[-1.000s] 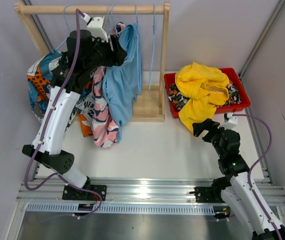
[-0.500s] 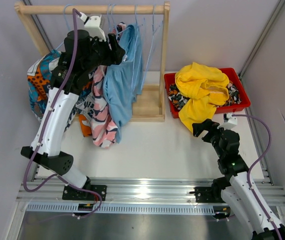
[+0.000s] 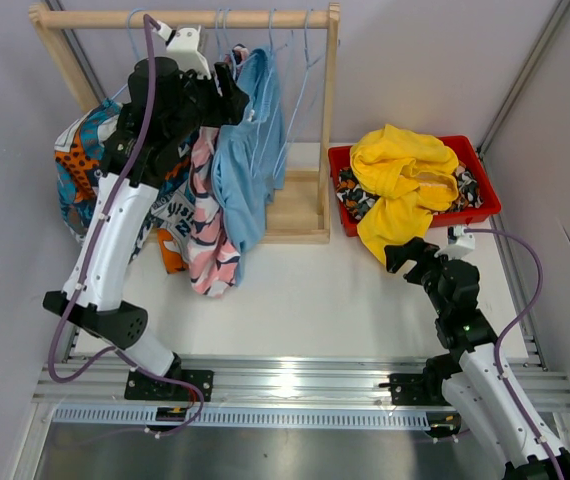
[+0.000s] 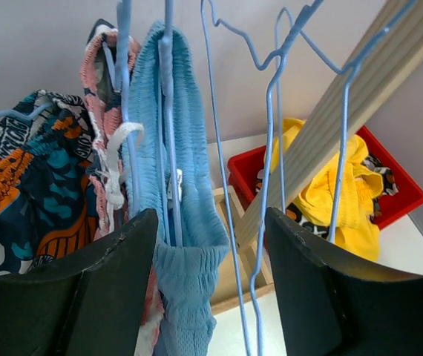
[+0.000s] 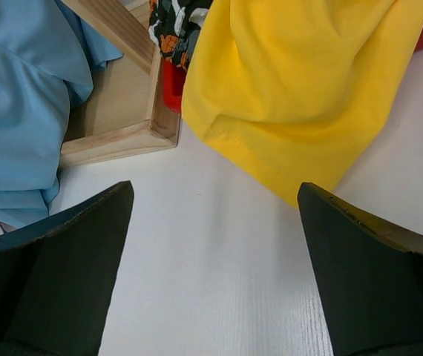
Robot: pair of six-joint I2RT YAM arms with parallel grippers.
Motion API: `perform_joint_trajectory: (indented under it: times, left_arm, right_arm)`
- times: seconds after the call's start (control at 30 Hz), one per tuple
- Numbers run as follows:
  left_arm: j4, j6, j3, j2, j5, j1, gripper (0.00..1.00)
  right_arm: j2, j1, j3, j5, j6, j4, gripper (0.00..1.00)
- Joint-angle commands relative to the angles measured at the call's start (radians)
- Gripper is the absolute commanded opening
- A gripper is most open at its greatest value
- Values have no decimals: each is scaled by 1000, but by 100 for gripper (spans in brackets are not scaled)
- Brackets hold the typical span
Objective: Remove the shorts from the hanger
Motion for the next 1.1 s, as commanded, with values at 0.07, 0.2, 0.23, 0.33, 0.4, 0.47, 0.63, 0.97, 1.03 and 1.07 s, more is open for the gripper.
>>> perform_joint_trajectory:
  times: [0.07, 0.2, 0.23, 0.33, 0.4, 0.47, 0.63, 0.97, 1.03, 1.07]
  left_arm:
    - [49, 11, 56, 63, -63, 11, 65]
    - [66, 16, 72, 115, -100, 12, 64]
    - [71, 14, 72, 124, -102, 17, 64]
    - [63, 14, 107, 164, -117, 17, 63]
    - [61, 11, 128, 177, -128, 17, 61]
    - [68, 10, 141, 187, -135, 18, 57]
    - [80, 5, 159, 184, -142, 17, 45]
    - [32, 28, 251, 204, -132, 17, 19]
    - [20, 29, 250, 206, -125, 17, 17]
    - [17, 31, 250, 206, -122, 17, 17]
  right_arm:
    - [4, 5, -12, 1, -16, 58, 99]
    - [3, 5, -12, 1, -22, 53, 100]
    - [3, 6, -14, 1, -22, 52, 99]
    - [3, 5, -18, -2, -22, 59, 99]
    - [4, 6, -20, -2, -25, 64, 100]
    - [9, 5, -21, -3, -26, 67, 100]
    - [15, 6, -24, -8, -25, 73, 99]
    - [9, 5, -32, -7, -23, 71, 99]
    - [3, 3, -31, -3, -23, 68, 99]
    - [1, 5, -31, -3, -23, 67, 100]
